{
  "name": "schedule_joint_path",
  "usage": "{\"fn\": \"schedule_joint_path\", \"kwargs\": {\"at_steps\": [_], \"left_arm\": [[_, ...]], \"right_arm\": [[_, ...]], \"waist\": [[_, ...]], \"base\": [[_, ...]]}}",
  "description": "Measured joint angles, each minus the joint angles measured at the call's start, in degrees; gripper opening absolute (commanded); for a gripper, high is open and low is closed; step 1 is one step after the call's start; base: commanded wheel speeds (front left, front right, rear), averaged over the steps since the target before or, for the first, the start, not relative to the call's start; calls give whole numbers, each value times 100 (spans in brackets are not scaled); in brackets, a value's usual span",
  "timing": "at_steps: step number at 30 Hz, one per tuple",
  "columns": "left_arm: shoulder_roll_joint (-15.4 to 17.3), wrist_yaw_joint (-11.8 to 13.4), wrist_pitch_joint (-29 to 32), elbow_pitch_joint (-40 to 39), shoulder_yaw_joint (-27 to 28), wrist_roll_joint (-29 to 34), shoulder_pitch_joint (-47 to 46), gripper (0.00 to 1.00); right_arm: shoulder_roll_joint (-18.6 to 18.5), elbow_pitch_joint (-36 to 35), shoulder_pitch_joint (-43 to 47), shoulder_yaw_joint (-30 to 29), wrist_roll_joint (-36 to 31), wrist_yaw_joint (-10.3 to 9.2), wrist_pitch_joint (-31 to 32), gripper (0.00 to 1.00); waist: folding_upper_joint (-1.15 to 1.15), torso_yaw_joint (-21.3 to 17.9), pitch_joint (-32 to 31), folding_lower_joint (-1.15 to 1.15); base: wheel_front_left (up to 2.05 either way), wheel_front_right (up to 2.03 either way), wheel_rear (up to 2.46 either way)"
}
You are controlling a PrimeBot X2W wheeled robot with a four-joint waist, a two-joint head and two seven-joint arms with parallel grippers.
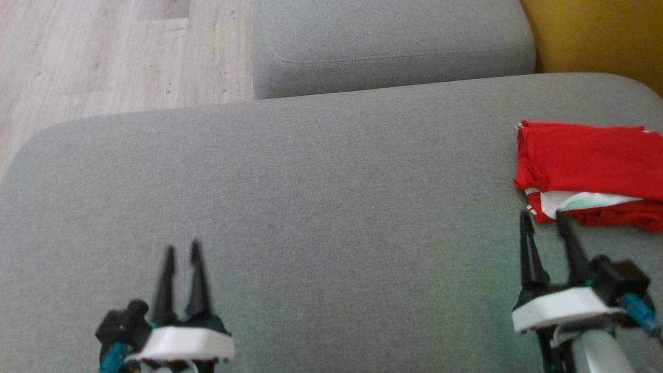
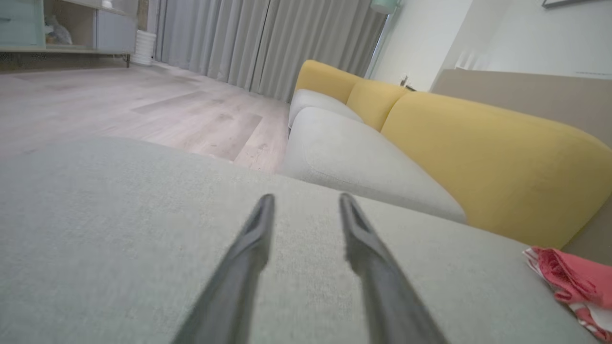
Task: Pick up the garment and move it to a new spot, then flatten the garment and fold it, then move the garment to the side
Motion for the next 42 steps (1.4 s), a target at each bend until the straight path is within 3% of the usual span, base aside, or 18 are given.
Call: {"fn": "schedule_joint_path", "kwargs": {"at_steps": [5, 42], "left_arm": [[-9, -2, 52, 336, -20, -79, 268, 0], [-9, -201, 691, 286, 346, -2176, 183, 0]], "right_arm": [[11, 356, 238, -3, 85, 0, 35, 0], [12, 238, 204, -177, 2681, 0, 680, 0]], "waist": [[0, 0, 1, 0], [0, 36, 24, 0]], "base": [[0, 0, 0], [0, 0, 0]]}}
